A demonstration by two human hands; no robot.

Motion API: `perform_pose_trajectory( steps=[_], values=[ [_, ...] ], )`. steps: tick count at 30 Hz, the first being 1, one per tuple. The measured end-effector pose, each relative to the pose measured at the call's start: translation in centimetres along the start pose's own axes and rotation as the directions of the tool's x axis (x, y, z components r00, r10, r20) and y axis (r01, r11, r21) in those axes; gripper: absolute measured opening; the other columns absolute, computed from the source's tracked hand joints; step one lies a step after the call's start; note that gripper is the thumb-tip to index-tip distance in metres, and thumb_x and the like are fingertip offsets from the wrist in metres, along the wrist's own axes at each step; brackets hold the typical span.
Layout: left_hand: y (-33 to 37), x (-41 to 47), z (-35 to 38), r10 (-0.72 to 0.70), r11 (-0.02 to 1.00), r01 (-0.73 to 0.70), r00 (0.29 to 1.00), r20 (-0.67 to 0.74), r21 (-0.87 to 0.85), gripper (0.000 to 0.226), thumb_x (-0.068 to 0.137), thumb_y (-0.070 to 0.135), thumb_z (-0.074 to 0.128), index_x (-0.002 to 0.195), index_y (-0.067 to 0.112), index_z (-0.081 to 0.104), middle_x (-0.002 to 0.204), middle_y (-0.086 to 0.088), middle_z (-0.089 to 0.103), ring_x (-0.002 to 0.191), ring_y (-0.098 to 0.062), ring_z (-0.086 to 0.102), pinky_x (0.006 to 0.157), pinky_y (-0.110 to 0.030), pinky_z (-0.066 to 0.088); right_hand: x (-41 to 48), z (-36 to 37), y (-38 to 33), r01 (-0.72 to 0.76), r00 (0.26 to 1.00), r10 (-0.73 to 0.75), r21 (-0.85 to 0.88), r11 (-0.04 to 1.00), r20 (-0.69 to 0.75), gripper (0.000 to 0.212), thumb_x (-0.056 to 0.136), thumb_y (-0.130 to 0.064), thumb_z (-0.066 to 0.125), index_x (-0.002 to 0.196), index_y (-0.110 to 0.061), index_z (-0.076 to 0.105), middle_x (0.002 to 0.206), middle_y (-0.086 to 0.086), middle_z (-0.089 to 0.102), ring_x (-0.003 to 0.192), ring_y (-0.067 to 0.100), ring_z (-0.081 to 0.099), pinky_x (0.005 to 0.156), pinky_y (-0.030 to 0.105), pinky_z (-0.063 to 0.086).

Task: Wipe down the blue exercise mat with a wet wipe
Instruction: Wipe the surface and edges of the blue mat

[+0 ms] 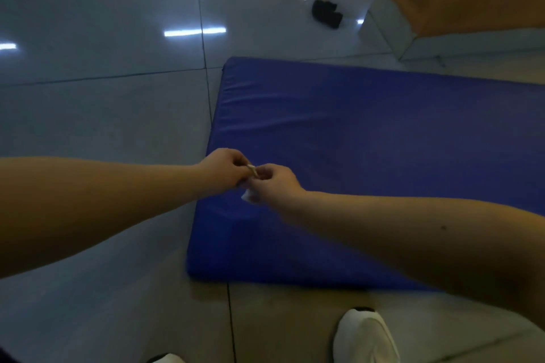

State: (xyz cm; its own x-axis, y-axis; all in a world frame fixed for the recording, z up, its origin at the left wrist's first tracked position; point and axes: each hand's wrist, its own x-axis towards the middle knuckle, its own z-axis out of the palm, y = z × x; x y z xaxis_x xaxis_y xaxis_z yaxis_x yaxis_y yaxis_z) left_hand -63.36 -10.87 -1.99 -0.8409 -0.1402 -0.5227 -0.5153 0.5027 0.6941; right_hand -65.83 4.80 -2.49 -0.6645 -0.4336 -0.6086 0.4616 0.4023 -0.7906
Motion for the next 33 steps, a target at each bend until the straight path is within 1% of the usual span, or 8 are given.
perform_pose_trajectory(
  steps=[3, 5, 9, 12, 14, 19, 25, 33],
  values=[
    [1.2, 0.1, 1.2, -0.029, 0.997, 0.034, 0.997, 0.071, -0.076, 0.009, 0.092, 0.025, 0.07, 0.099, 0.019, 0.071, 0.09, -0.003, 0.075, 0.087, -0.019, 0.073, 0.083, -0.037, 0.061, -0.3, -1.7, 1.0, 0.055, 0.995, -0.057, -0.025, 0.998, -0.086, 0.006, 0.092, -0.012, 0.072, 0.094, -0.008, 0.068, 0.083, 0.011, 0.074, 0.073, 0.024, 0.075, 0.063, 0.03, 0.062],
    [1.9, 0.3, 2.1, 0.026, 0.999, -0.031, 0.987, 0.16, 0.026, 0.012, 0.093, 0.025, 0.069, 0.103, 0.02, 0.07, 0.093, -0.002, 0.076, 0.086, -0.017, 0.073, 0.08, -0.034, 0.061, -0.2, -4.8, 2.8, 0.161, 0.972, -0.207, -0.332, 0.929, -0.109, 0.012, 0.093, -0.019, 0.073, 0.084, -0.01, 0.071, 0.077, 0.003, 0.069, 0.071, 0.021, 0.071, 0.067, 0.036, 0.062],
    [1.8, -0.2, 3.7, 0.137, 0.837, -0.296, 0.928, 0.347, 0.461, 0.035, 0.098, 0.028, 0.059, 0.132, 0.025, 0.057, 0.126, 0.007, 0.059, 0.106, -0.012, 0.06, 0.093, -0.031, 0.052, -2.0, -14.4, 7.6, 0.438, 0.849, -0.463, -0.83, 0.346, 0.254, 0.007, 0.091, -0.013, 0.074, 0.088, -0.007, 0.076, 0.093, 0.001, 0.049, 0.084, 0.023, 0.051, 0.074, 0.04, 0.05],
    [1.0, -0.4, 4.7, 0.177, 0.6, -0.505, 0.84, 0.513, 0.62, 0.046, 0.099, 0.035, 0.055, 0.144, 0.03, 0.045, 0.145, 0.01, 0.038, 0.127, -0.013, 0.045, 0.103, -0.037, 0.048, -4.5, -20.0, 10.7, 0.409, 0.871, -0.358, -0.901, 0.148, 0.337, 0.017, 0.098, -0.02, 0.065, 0.105, -0.008, 0.074, 0.098, 0.008, 0.051, 0.086, 0.028, 0.051, 0.074, 0.041, 0.049],
    [0.8, -0.5, 5.1, 0.185, 0.469, -0.597, 0.786, 0.589, 0.65, 0.05, 0.099, 0.037, 0.054, 0.147, 0.031, 0.04, 0.15, 0.01, 0.03, 0.133, -0.013, 0.036, 0.104, -0.035, 0.047, -5.9, -19.9, 12.1, 0.33, 0.918, -0.307, -0.914, 0.235, 0.252, 0.032, 0.104, -0.028, 0.054, 0.122, -0.006, 0.067, 0.105, 0.008, 0.051, 0.09, 0.027, 0.053, 0.077, 0.037, 0.047],
    [0.9, -1.2, 5.7, 0.181, 0.32, -0.695, 0.712, 0.678, 0.644, 0.058, 0.099, 0.04, 0.053, 0.152, 0.032, 0.031, 0.158, 0.007, 0.017, 0.141, -0.015, 0.024, 0.106, -0.025, 0.037, -5.9, -11.4, 14.0, 0.341, 0.867, -0.497, -0.752, 0.565, 0.019, 0.011, 0.099, -0.022, 0.063, 0.093, -0.013, 0.066, 0.098, -0.004, 0.05, 0.086, 0.018, 0.051, 0.078, 0.033, 0.045],
    [0.4, -2.3, 6.9, 0.151, 0.273, -0.679, 0.73, 0.667, 0.681, 0.075, 0.096, 0.054, 0.055, 0.157, 0.032, 0.019, 0.164, 0.006, 0.004, 0.148, -0.018, 0.013, 0.122, -0.035, 0.025, -6.1, -5.0, 14.9, 0.758, 0.641, -0.537, -0.564, 0.328, 0.549, 0.02, 0.093, -0.005, 0.067, 0.11, -0.012, 0.074, 0.11, 0.01, 0.059, 0.095, 0.028, 0.051, 0.084, 0.033, 0.044],
    [-0.6, -0.9, 7.5, 0.163, 0.254, -0.575, 0.818, 0.551, 0.778, 0.095, 0.089, 0.074, 0.046, 0.16, 0.028, 0.004, 0.166, -0.004, -0.007, 0.151, -0.027, 0.004, 0.123, -0.041, 0.013, -8.0, -18.5, 15.8, 0.582, 0.755, -0.537, -0.762, 0.284, 0.376, 0.019, 0.098, -0.012, 0.056, 0.106, -0.011, 0.073, 0.104, 0.008, 0.06, 0.087, 0.023, 0.055, 0.073, 0.036, 0.054]
  ],
)
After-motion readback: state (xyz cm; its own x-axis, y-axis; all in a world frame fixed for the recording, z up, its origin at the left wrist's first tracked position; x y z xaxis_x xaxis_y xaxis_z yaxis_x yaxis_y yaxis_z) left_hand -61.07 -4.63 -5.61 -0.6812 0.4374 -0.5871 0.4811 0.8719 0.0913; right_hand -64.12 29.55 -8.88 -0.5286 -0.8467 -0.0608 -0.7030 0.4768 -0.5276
